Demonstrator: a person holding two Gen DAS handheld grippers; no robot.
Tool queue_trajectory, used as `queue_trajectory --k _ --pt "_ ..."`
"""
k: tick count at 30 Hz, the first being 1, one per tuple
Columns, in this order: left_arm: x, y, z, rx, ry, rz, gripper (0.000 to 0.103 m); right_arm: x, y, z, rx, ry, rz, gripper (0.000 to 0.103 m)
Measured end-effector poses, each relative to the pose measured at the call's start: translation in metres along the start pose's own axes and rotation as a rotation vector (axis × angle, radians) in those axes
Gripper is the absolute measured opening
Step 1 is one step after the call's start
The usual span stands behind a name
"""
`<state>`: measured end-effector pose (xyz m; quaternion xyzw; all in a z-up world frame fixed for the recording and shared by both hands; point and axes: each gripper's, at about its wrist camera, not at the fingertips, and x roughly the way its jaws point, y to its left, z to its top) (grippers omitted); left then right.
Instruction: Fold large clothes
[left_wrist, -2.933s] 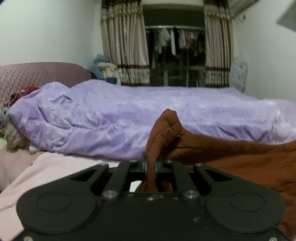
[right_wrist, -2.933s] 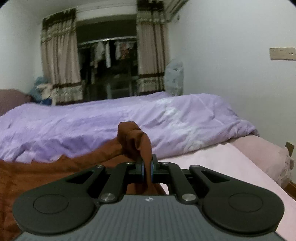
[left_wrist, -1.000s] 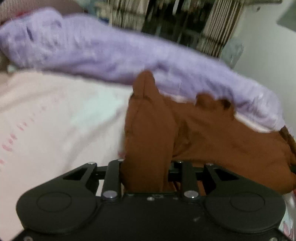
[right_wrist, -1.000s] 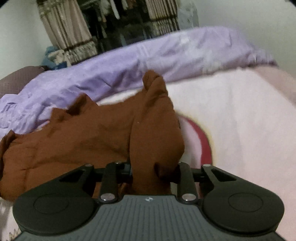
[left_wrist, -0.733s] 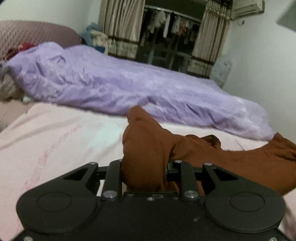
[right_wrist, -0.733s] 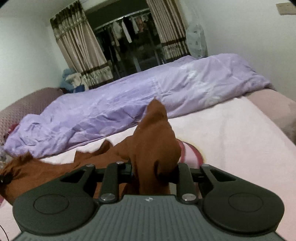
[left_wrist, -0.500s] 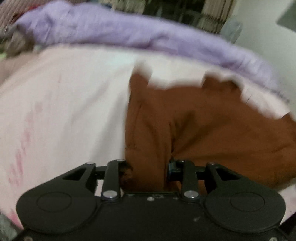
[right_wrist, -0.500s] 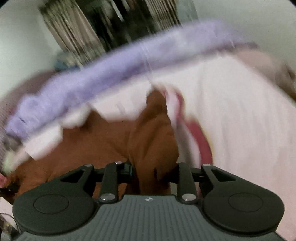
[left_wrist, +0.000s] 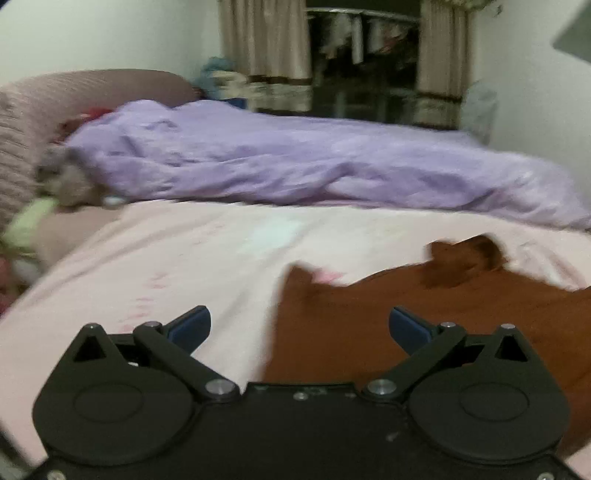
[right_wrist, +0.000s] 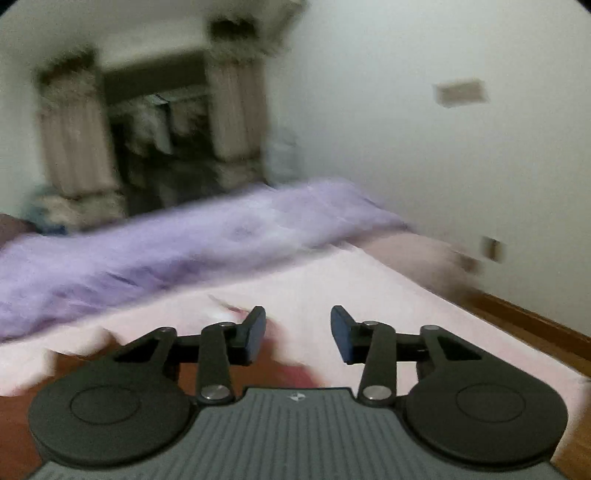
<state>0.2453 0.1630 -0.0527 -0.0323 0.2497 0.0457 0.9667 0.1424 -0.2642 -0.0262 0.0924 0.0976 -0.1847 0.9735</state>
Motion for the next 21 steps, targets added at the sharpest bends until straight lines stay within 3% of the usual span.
queue_trajectory --k 3,4,5,6,10,11,12,15,21 --pt "0.021 -0.013 0.002 -0.023 -0.015 -0.035 0.103 0.023 0.05 -0.007 -0.066 0.076 0.181 0.037" --pt "0.034 -0.018 0.003 -0.038 0.006 -0.044 0.103 0.034 0.067 -0.013 -0.118 0.093 0.194 0.032" --pt "0.046 -0.018 0.003 -0.04 0.027 -0.052 0.103 0.048 0.085 -0.021 -0.193 0.132 0.189 0.02" --pt "0.059 -0.018 0.001 -0.037 0.042 -0.048 0.103 0.062 0.098 -0.029 -0.253 0.165 0.179 0.018" --pt "0.108 -0.018 -0.032 0.035 0.125 0.054 0.103 0.118 0.099 -0.069 -0.285 0.325 0.158 0.02" --pt "0.125 -0.006 -0.043 -0.021 0.188 0.028 0.103 0.132 0.092 -0.085 -0.249 0.361 0.158 0.02" --pt "0.138 0.009 -0.049 -0.148 0.232 -0.037 0.103 0.139 0.084 -0.092 -0.197 0.355 0.174 0.019" --pt "0.135 0.028 -0.045 -0.241 0.226 -0.054 0.103 0.125 0.091 -0.092 -0.207 0.372 0.16 0.019" --pt "0.134 0.015 -0.045 -0.164 0.213 -0.015 0.103 0.117 0.081 -0.088 -0.178 0.349 0.19 0.02"
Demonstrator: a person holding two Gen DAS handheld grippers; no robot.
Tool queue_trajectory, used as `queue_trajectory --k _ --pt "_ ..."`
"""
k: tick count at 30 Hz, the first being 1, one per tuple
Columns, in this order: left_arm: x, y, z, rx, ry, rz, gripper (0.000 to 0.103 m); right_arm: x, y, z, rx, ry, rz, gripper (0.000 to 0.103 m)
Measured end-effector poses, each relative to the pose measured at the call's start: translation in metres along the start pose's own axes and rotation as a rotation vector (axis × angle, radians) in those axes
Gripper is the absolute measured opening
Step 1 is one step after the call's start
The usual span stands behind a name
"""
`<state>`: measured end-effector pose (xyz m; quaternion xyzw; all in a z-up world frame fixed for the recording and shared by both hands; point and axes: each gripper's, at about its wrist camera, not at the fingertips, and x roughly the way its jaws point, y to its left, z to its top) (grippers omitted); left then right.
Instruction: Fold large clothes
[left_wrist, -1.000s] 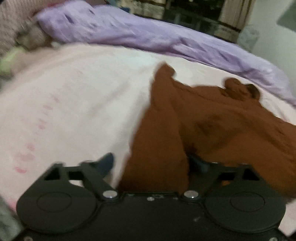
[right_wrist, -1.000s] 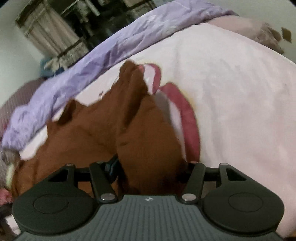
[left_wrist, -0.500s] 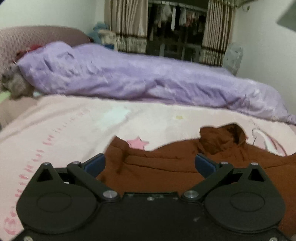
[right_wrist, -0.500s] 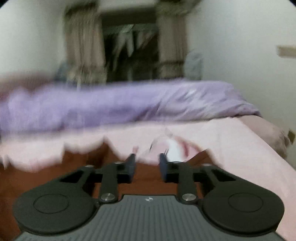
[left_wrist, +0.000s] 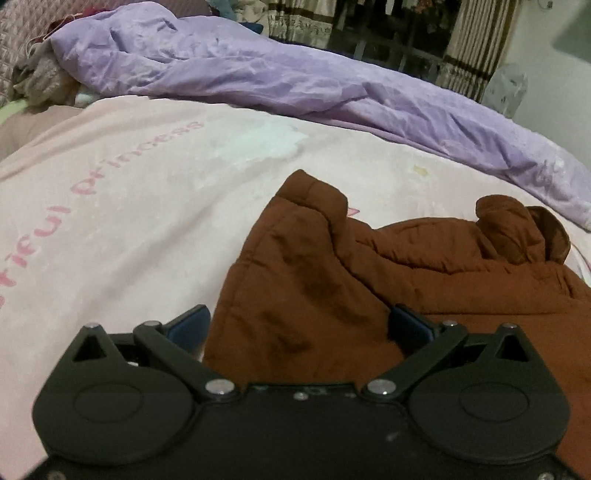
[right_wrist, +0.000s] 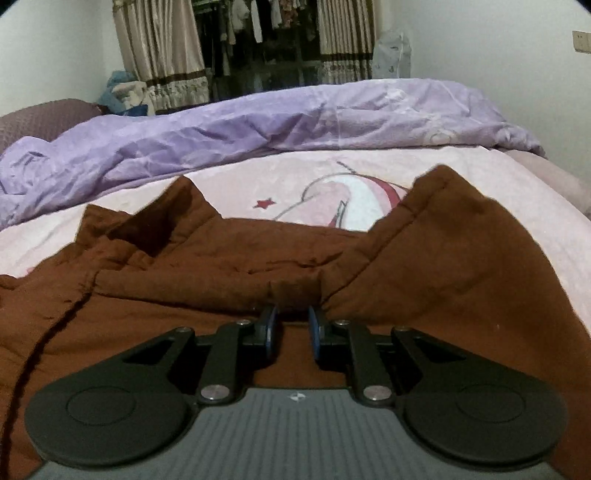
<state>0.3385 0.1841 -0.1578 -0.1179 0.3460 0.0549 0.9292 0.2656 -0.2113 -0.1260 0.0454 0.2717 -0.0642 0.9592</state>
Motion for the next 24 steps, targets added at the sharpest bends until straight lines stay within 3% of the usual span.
queue_trajectory --k 3,7,10,11,13,16,20,22,24 --pt "0.003 0.004 0.002 -0.02 0.003 -0.011 0.103 -0.017 -0.005 0.017 0.017 -0.01 0.006 0.022" --pt "-0.002 0.006 0.001 -0.021 -0.001 -0.01 0.103 -0.036 -0.023 0.032 0.006 -0.085 -0.131 0.024" --pt "-0.004 0.005 0.0 -0.02 -0.007 -0.006 0.103 -0.014 -0.043 0.023 0.006 -0.016 -0.186 0.025" --pt "-0.004 0.005 0.0 -0.021 -0.009 -0.006 0.103 -0.002 -0.05 0.013 0.013 0.01 -0.178 0.027" --pt "-0.004 0.003 -0.001 -0.014 -0.013 0.005 0.103 0.002 -0.061 -0.001 0.064 -0.043 -0.149 0.027" --pt "-0.005 0.0 -0.002 0.0 -0.024 0.02 0.103 0.001 -0.064 -0.001 0.096 -0.035 -0.139 0.027" --pt "-0.016 -0.012 0.006 0.042 -0.012 0.078 0.103 -0.003 -0.059 0.005 0.085 -0.021 -0.146 0.037" --pt "-0.043 -0.037 0.009 0.125 -0.098 0.129 0.103 -0.011 -0.051 0.015 0.081 -0.012 -0.165 0.041" --pt "-0.07 -0.064 0.008 0.204 -0.181 0.089 0.103 -0.025 -0.04 0.022 0.08 -0.031 -0.116 0.041"
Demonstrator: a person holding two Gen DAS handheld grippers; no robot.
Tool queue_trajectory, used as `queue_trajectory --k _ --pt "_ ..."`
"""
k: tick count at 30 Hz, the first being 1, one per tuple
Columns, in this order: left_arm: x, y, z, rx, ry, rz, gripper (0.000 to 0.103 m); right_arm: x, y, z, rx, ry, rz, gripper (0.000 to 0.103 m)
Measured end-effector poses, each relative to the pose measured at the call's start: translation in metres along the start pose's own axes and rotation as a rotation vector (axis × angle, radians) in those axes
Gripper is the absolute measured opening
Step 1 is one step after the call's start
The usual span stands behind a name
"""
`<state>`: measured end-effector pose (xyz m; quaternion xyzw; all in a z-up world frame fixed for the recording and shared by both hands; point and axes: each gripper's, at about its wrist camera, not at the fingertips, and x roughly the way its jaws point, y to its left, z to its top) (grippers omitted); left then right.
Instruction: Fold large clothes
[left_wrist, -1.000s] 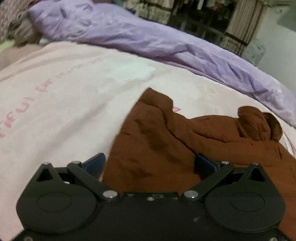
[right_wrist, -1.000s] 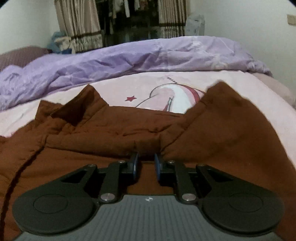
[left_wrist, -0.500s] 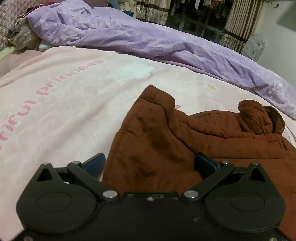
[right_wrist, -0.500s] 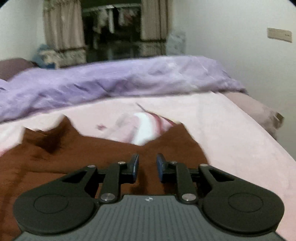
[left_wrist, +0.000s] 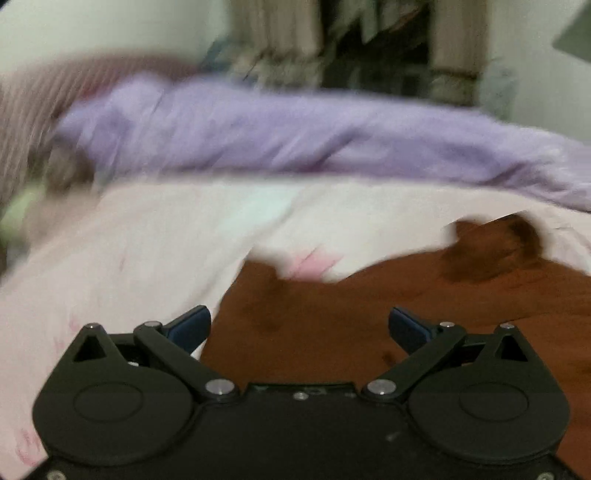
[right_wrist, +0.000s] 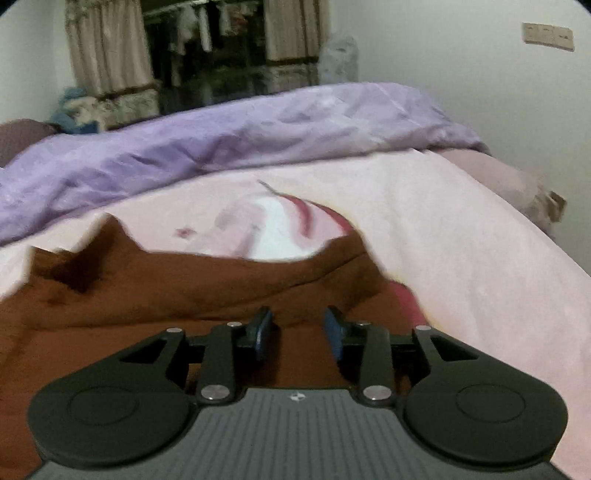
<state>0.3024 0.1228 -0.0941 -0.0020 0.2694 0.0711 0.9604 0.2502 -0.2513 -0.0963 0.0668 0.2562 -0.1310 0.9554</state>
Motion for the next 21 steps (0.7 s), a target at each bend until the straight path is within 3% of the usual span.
queue_trajectory --k 4,7,9,10,14,21 --pt "-0.022 -0.05 0.005 0.115 -0.032 -0.122 0.103 -0.027 0.035 0.006 -0.015 -0.057 0.096 0.044" --pt "-0.014 -0.074 -0.011 0.167 -0.066 -0.205 0.103 -0.024 0.058 0.004 -0.042 -0.015 0.161 0.058" --pt "0.008 -0.086 -0.026 0.204 -0.018 -0.167 0.103 -0.005 0.073 -0.01 -0.07 0.071 0.209 0.063" --pt "0.026 -0.09 -0.037 0.212 0.034 -0.148 0.103 0.005 0.079 -0.018 -0.097 0.097 0.185 0.062" --pt "0.037 -0.086 -0.04 0.163 0.061 -0.169 0.103 0.016 0.095 -0.038 -0.166 0.025 0.09 0.062" --pt "0.029 -0.094 -0.044 0.184 0.04 -0.112 0.103 0.018 0.086 -0.032 -0.113 0.024 0.126 0.063"
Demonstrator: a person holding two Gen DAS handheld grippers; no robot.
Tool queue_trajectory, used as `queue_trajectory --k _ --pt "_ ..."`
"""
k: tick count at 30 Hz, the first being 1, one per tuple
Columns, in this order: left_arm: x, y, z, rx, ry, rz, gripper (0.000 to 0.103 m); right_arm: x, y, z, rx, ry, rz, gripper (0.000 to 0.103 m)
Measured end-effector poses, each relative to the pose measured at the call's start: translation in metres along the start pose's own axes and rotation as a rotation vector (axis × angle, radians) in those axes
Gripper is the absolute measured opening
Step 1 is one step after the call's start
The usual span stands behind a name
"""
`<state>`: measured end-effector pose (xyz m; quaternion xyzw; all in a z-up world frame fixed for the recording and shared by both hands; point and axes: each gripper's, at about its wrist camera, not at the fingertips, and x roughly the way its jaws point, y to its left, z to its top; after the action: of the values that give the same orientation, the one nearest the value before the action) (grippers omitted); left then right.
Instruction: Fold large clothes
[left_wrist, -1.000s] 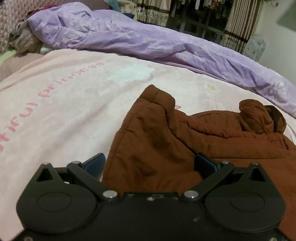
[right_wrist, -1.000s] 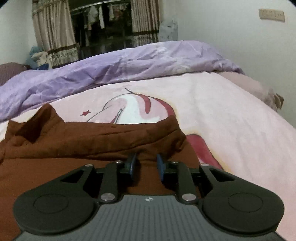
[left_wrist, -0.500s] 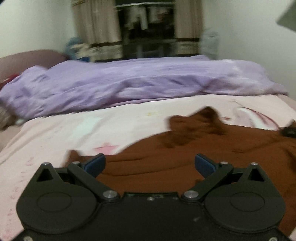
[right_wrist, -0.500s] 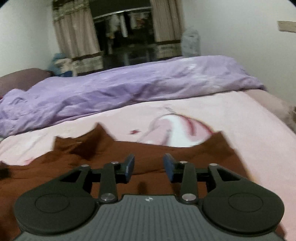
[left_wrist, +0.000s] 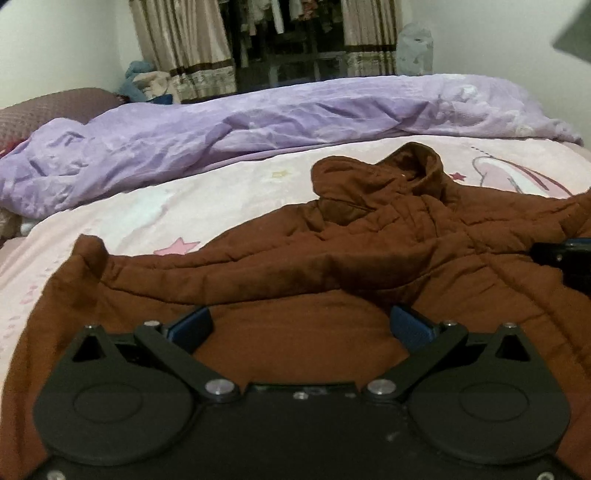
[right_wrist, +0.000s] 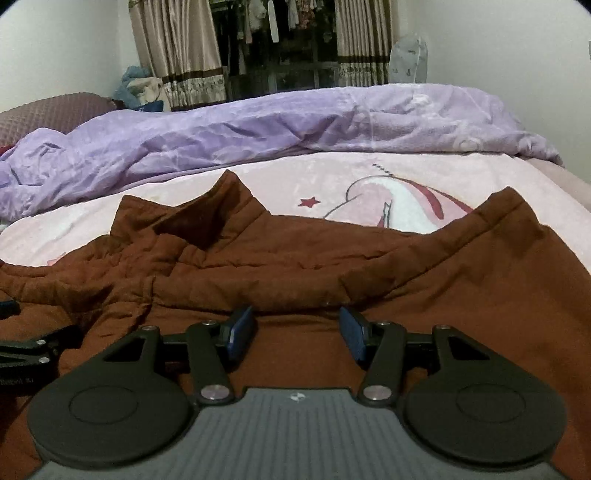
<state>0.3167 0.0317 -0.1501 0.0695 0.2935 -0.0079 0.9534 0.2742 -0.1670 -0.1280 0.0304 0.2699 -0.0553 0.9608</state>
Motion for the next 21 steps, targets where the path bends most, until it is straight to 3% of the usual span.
queue_trajectory --k 2,4,6,7,11,13,15,16,21 --pt "-0.009 0.001 0.01 -0.039 0.024 0.013 0.103 -0.007 0.009 0.002 -0.012 0.001 -0.022 0.065" --pt "-0.028 0.003 0.016 -0.096 0.008 -0.031 0.103 -0.016 0.016 0.008 -0.022 0.004 -0.043 0.07" --pt "-0.038 -0.001 0.02 -0.114 0.004 -0.075 0.103 -0.031 0.022 0.013 -0.019 -0.035 -0.006 0.098" --pt "-0.041 -0.005 0.019 -0.11 0.01 -0.075 0.103 -0.039 0.024 0.013 -0.012 -0.075 0.022 0.103" --pt "-0.042 -0.012 0.002 -0.117 -0.032 -0.057 0.103 -0.063 0.03 -0.004 0.1 -0.284 -0.031 0.103" --pt "-0.035 -0.014 -0.005 -0.11 -0.01 -0.056 0.103 -0.058 0.028 -0.008 0.115 -0.235 0.021 0.103" --pt "-0.032 -0.019 -0.009 -0.072 -0.02 -0.037 0.103 -0.042 0.028 -0.008 0.092 -0.07 0.077 0.103" --pt "-0.031 -0.021 -0.01 -0.05 -0.017 -0.025 0.103 -0.035 0.029 -0.01 0.072 -0.03 0.068 0.103" --pt "-0.013 -0.029 -0.016 0.002 -0.015 0.001 0.103 -0.02 0.04 -0.02 -0.028 -0.041 -0.017 0.103"
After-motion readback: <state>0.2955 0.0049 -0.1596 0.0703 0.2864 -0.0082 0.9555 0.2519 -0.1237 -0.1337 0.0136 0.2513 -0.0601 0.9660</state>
